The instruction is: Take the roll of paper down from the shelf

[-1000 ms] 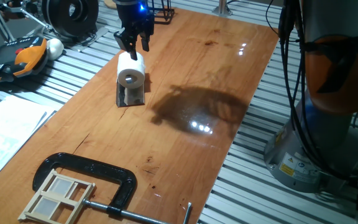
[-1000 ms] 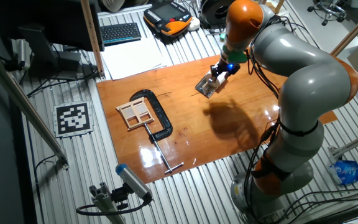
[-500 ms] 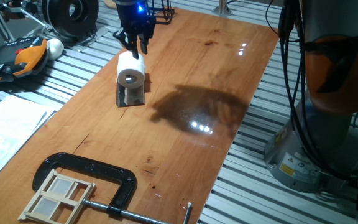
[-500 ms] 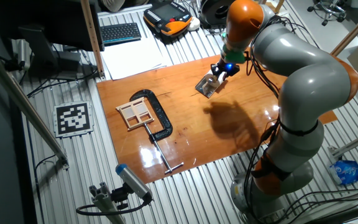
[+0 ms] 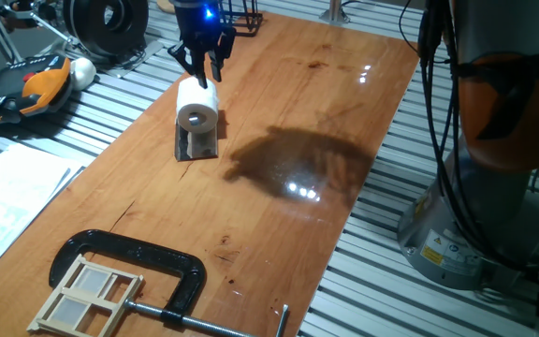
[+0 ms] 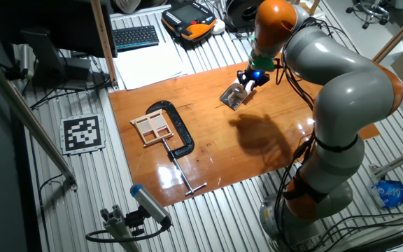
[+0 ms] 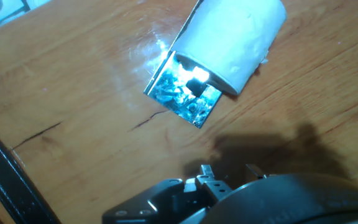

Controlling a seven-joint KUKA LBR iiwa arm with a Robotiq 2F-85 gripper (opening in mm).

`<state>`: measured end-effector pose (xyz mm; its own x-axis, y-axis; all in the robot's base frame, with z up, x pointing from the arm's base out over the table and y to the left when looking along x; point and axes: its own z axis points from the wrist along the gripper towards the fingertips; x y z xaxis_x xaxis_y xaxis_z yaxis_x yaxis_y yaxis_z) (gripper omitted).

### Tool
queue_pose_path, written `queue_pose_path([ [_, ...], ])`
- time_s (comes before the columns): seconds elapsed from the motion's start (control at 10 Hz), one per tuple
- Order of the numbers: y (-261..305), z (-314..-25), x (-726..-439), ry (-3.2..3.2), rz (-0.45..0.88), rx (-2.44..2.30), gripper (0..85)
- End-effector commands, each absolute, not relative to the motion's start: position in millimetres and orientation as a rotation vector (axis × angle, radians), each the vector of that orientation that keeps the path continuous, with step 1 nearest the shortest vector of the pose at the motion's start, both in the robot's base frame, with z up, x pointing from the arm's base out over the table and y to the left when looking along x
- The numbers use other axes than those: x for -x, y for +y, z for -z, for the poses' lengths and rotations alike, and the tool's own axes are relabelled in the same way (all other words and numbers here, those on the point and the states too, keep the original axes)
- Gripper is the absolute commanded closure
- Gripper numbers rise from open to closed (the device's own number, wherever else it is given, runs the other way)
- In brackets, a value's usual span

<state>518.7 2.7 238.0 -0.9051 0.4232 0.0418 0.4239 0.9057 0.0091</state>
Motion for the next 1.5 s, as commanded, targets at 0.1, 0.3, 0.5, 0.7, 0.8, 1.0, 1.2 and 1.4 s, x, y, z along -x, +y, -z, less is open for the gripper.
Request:
queue_pose_path([
  [0.1,3,-235,-524,-3.025,0.029,0.744,51.0],
  [0.3,2,-234,-530,-3.012,0.034,0.802,51.0],
  [0.5,0,-233,-537,-2.984,0.038,0.901,51.0],
  [0.7,-3,-228,-547,-2.955,0.045,0.959,51.0],
  [0.8,-6,-226,-555,-2.947,0.037,0.997,51.0],
  [1.0,-12,-229,-567,-2.919,0.045,1.053,51.0],
  [1.2,-18,-230,-578,-2.916,0.036,1.087,51.0],
  [1.4,-22,-230,-584,-2.923,-0.006,1.06,68.0],
])
